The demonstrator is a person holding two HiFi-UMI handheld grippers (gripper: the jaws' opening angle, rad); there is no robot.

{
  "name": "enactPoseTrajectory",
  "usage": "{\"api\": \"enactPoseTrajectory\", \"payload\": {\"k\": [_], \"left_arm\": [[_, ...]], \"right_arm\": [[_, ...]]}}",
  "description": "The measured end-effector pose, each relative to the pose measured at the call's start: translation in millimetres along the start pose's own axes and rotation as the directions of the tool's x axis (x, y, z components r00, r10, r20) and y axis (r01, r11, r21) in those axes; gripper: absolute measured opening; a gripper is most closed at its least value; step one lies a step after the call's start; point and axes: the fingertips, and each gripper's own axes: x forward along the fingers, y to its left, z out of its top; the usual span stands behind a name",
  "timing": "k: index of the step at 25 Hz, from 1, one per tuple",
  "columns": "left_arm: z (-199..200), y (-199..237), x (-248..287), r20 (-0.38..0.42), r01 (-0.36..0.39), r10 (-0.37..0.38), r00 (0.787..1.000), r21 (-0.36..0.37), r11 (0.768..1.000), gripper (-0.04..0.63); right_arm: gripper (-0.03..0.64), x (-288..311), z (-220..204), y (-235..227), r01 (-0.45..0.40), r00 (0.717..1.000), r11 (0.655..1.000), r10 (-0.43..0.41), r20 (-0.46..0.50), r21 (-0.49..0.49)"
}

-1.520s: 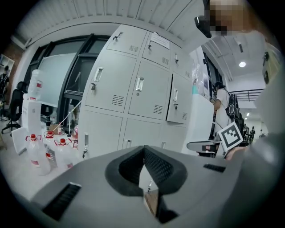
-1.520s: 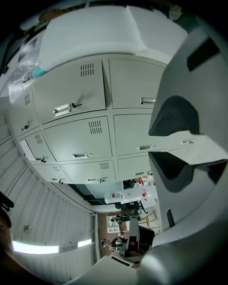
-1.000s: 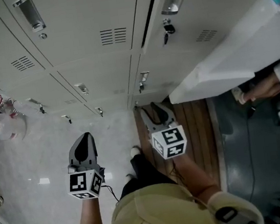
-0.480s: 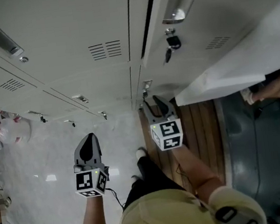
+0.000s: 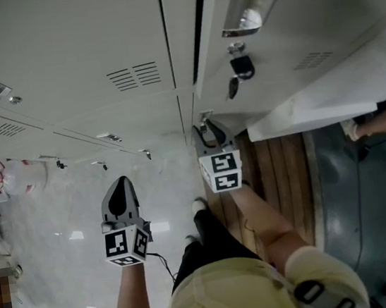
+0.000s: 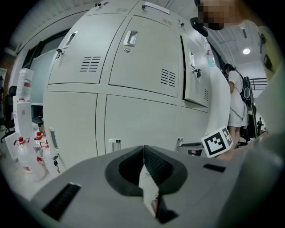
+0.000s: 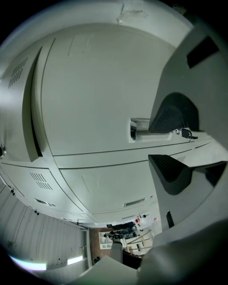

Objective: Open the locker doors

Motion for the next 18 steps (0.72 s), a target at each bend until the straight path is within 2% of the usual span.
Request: {"api": "enactPoseTrajectory", "payload": {"k": [11, 18], "left_arm": [[-8, 2, -5, -0.035, -0.023, 0.023, 0.999, -0.016, 1.0, 0.005], [-3, -8, 0, -0.029, 0.014, -0.014, 0.999, 0.001, 1.0, 0.003]], "right_arm": [[0.13, 22, 5, -5, 0.024, 1.0, 0.999, -0.023, 0.018, -0.026], [0.13, 21, 6, 3, 0.003, 1.0, 0.999, -0.002, 0.017, -0.054]]}}
